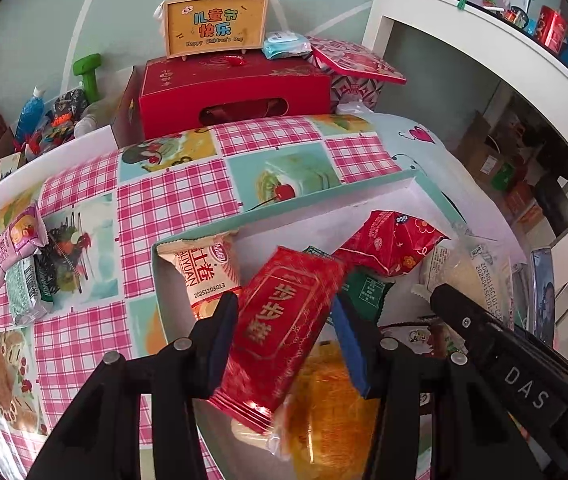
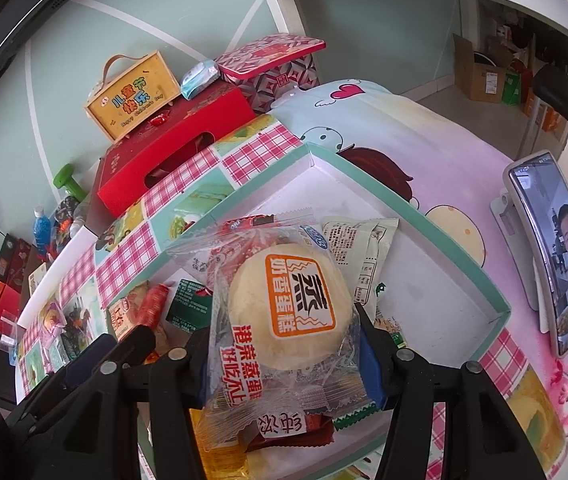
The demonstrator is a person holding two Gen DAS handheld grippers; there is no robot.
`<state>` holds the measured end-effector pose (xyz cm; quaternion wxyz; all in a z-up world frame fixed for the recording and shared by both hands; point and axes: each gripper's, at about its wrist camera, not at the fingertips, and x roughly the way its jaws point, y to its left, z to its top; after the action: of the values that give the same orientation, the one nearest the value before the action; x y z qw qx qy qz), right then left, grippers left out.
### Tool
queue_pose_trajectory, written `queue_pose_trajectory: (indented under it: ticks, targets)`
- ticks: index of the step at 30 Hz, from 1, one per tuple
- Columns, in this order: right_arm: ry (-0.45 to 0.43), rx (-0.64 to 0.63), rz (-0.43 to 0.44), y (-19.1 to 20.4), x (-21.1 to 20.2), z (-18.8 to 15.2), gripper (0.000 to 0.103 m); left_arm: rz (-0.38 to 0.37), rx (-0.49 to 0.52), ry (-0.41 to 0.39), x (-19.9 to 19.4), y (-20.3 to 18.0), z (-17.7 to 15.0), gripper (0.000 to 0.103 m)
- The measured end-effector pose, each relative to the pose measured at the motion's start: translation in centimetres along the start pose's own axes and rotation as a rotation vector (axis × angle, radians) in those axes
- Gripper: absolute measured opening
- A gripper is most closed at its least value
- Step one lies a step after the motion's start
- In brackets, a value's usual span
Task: Organize snacks
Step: 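Carry both packs into the white tray and open both tools, then move both tools back toward the pink and green packs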
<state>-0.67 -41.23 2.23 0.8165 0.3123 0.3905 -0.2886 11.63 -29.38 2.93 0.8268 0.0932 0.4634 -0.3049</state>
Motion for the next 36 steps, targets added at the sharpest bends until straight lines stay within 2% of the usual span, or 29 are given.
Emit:
queue_pose_trajectory:
  ticks: [5,8,11,22,23,24,25,29,32,36]
  targets:
    - [0.013,0.005,0.000,-0.2,0.2,0.0,0.061,0.021,-0.014,0.010,-0.1,0.2,0.0,0.051]
    - [0.014,0.008,-0.003,-0.3,0.2,0.1,0.062,0.052,-0.033,0.017,-0.2,0.9,0.0,0.055]
    - [0.018,0.005,0.007,-0.3,0.2,0.1,0.066,0.085,-0.061,0.023,-0.5,1.7,-0.1,0.062]
    - [0.020,-0.050,-0.005,0.7,-0.3,0.2,0.072,0.150,-0.169,0.035,-1.2,4.7,-0.6,0.069]
    - [0.021,-0.057,-0.008,0.8,-0.3,0.2,0.072,0.163,-0.180,0.038,-1.2,5.0,-0.6,0.074]
    - [0.021,-0.061,-0.009,0.9,-0.3,0.2,0.073,0.182,-0.190,0.042,-1.1,5.2,-0.7,0.085]
    - [0.020,-0.067,-0.008,1.0,-0.3,0.2,0.074,0.200,-0.198,0.041,-1.2,5.4,-0.8,0.089]
    - [0.006,-0.084,0.010,1.3,-0.3,0.1,0.091,0.262,-0.221,0.044,-1.0,6.1,-1.1,0.091]
    - [-0.009,-0.083,0.013,1.4,-0.4,0.2,0.102,0.278,-0.242,0.054,-0.7,6.7,-1.3,0.094]
    - [-0.016,-0.081,0.005,1.3,-0.3,0.3,0.103,0.290,-0.262,0.061,-0.3,7.2,-1.5,0.100]
